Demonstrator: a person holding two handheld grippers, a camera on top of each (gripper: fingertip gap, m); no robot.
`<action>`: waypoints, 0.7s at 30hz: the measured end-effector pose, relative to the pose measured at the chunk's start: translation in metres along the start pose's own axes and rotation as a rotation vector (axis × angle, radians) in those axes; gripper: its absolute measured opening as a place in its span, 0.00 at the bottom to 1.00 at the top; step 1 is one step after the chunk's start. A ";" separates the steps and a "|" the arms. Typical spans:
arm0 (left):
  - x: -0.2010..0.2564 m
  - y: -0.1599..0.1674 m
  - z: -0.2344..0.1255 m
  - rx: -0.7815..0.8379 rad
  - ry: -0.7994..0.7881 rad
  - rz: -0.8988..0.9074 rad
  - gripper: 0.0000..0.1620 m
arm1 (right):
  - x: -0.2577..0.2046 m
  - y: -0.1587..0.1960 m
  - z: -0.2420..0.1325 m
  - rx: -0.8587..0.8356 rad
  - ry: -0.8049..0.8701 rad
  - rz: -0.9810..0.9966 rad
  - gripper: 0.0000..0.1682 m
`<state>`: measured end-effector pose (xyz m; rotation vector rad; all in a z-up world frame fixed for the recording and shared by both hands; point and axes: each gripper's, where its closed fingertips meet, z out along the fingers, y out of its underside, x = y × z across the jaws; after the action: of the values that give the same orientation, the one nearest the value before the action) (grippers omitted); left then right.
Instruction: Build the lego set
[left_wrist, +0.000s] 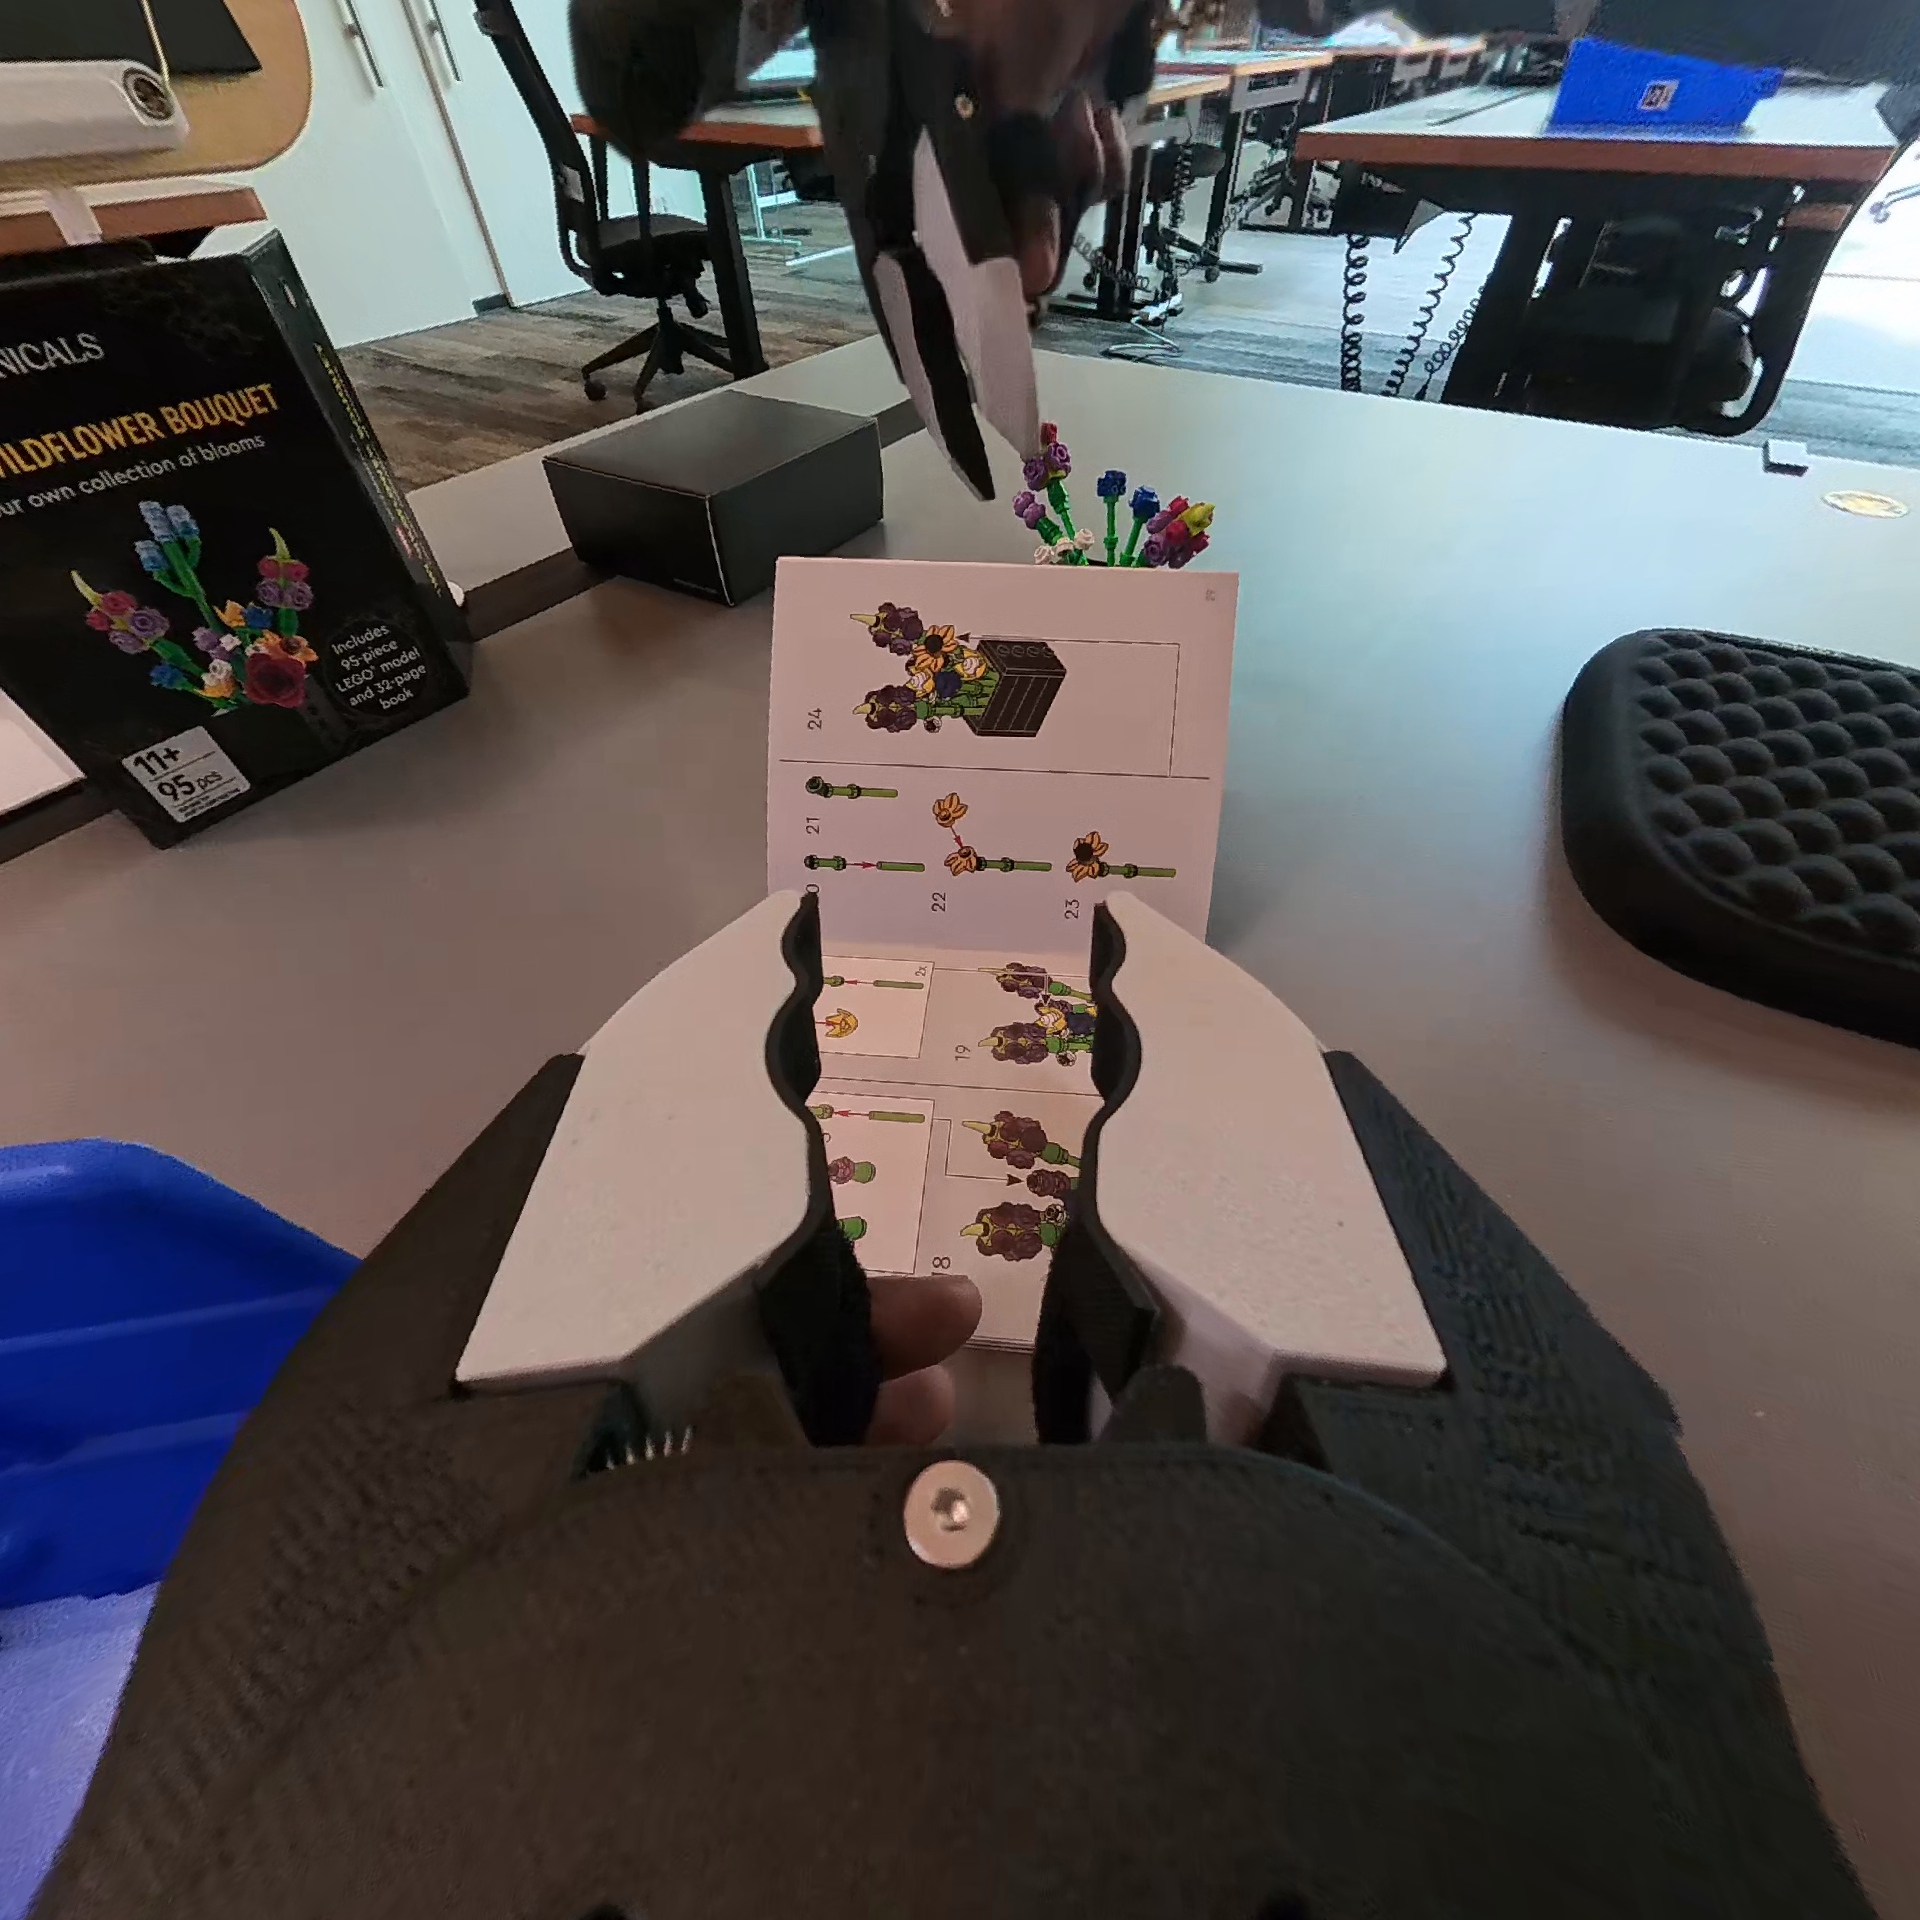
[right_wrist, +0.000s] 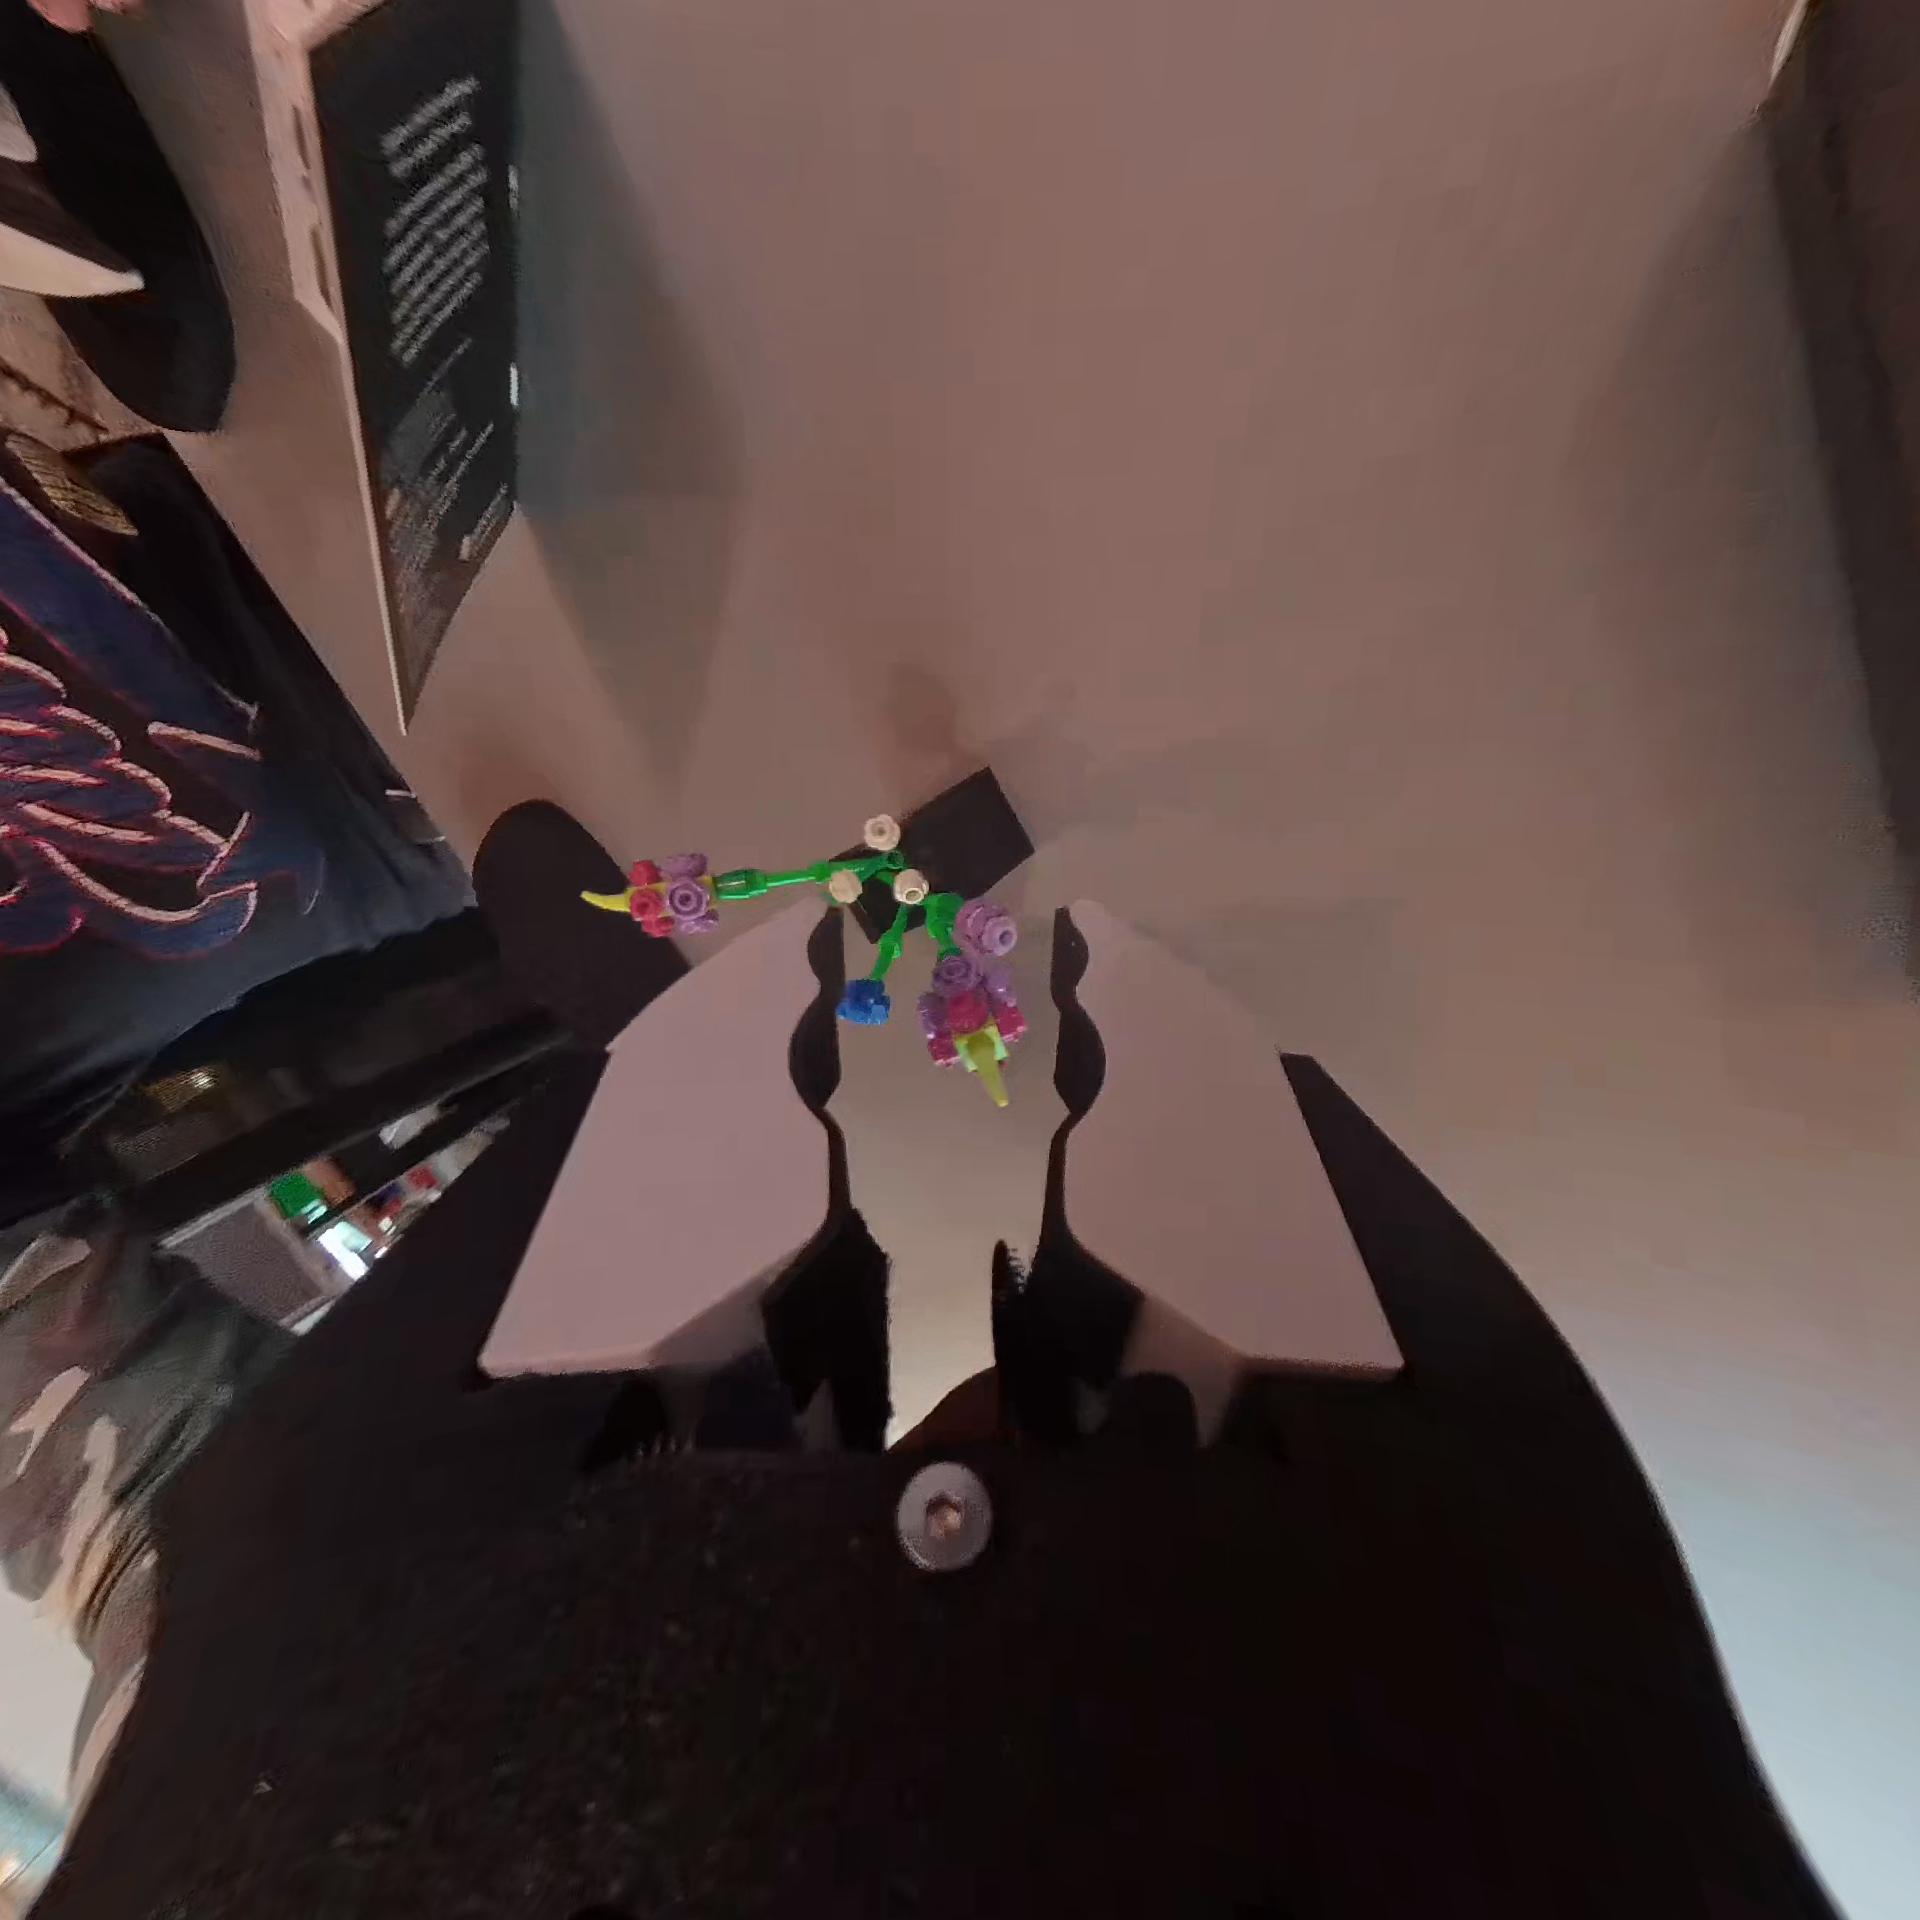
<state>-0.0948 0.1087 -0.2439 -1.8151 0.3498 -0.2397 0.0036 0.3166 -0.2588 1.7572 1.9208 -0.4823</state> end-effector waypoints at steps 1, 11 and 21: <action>0.000 0.000 0.000 -0.001 0.002 0.000 0.31 | 0.001 0.000 0.000 -0.034 -0.009 0.016 0.21; 0.006 0.002 0.002 -0.016 0.022 0.015 0.31 | 0.005 0.010 0.008 -0.206 -0.009 0.047 0.12; 0.006 0.002 0.002 -0.018 0.024 0.016 0.31 | 0.001 0.008 0.009 -0.185 -0.002 0.004 0.06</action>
<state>-0.0886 0.1076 -0.2465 -1.8283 0.3839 -0.2478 0.0124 0.3135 -0.2658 1.6409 1.8949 -0.2947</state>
